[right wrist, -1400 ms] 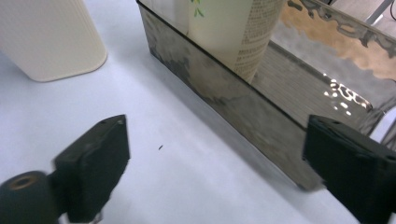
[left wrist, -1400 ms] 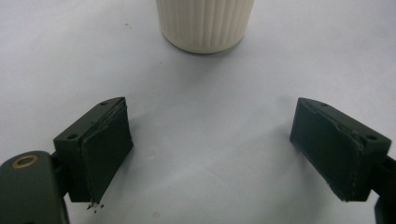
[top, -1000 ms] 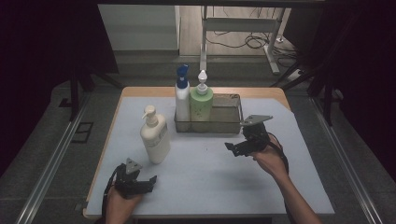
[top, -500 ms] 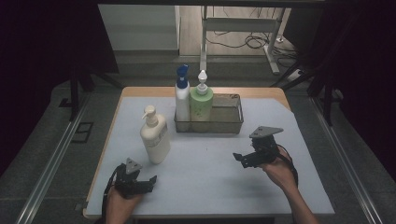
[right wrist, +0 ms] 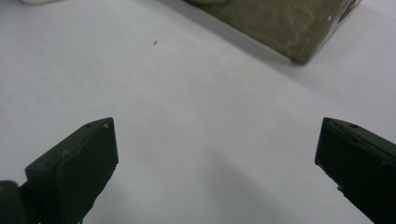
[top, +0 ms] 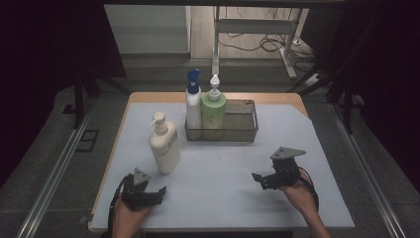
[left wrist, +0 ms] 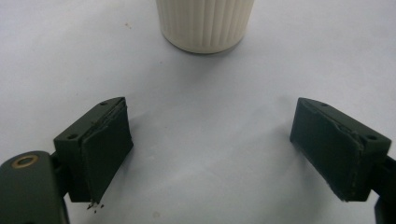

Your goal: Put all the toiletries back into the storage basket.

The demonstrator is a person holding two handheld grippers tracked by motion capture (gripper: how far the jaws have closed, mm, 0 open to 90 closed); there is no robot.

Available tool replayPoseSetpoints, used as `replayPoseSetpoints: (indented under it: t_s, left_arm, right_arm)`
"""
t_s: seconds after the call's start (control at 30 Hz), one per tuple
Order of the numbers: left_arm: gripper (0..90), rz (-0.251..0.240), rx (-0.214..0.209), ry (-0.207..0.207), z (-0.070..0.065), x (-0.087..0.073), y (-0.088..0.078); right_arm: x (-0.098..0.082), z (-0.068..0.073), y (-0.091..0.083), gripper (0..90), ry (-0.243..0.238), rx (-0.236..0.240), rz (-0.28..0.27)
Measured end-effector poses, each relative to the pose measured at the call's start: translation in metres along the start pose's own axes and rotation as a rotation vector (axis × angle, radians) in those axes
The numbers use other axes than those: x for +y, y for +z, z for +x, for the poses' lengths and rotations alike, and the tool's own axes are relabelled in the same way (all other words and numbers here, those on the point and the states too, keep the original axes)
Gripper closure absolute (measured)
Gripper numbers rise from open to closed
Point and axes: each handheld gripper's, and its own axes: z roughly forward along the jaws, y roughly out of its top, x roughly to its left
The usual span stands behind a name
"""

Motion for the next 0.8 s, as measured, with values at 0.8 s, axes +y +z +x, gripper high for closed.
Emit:
replayPoseSetpoints:
  t_s: [0.8]
  left_arm:
    - [12.3, 0.010, -0.007, 0.002, 0.001, 0.002, 0.000]
  right_arm:
    - [-0.043, -0.006, 0.025, 0.0, 0.015, -0.019, 0.070]
